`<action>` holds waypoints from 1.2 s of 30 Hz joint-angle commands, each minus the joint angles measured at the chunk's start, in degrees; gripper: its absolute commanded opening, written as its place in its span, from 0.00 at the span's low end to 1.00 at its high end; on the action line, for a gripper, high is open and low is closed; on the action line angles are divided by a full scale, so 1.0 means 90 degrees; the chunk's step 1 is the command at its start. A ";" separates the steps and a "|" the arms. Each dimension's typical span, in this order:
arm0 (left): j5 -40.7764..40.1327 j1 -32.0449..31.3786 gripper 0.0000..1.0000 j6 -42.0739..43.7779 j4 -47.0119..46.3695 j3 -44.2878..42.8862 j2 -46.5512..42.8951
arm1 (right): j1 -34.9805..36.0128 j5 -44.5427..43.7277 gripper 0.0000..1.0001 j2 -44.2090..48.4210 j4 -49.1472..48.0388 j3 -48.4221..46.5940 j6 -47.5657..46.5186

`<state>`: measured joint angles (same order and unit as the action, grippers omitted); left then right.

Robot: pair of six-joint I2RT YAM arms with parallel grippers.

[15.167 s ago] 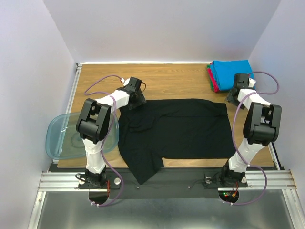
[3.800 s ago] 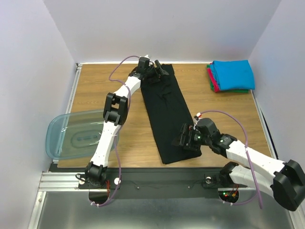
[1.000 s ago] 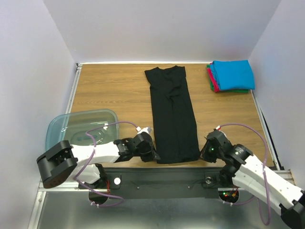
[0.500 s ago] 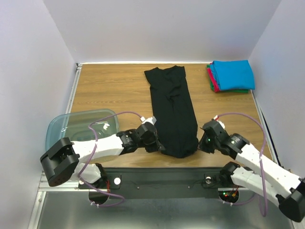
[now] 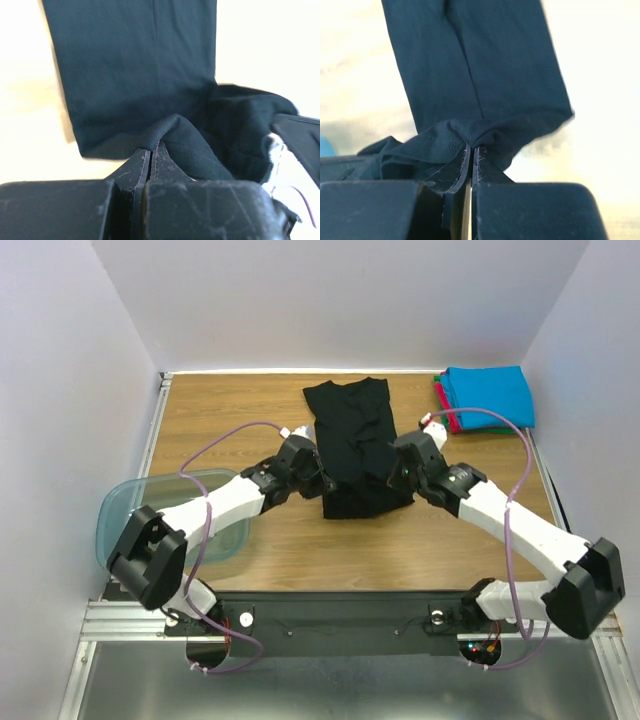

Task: Fold and stack the t-shirts
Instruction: Fold the tshirt

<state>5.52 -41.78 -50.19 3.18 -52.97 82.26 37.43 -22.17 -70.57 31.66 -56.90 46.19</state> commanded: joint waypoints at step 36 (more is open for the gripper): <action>0.0188 0.1449 0.00 0.1407 0.0369 -0.3499 0.3467 | -0.1991 0.0804 0.00 -0.4444 -0.1779 -0.3111 -0.1314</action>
<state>7.25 -29.39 -39.79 6.50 -80.31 113.03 20.36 -12.78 -110.13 18.74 -82.00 35.00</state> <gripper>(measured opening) 0.038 0.034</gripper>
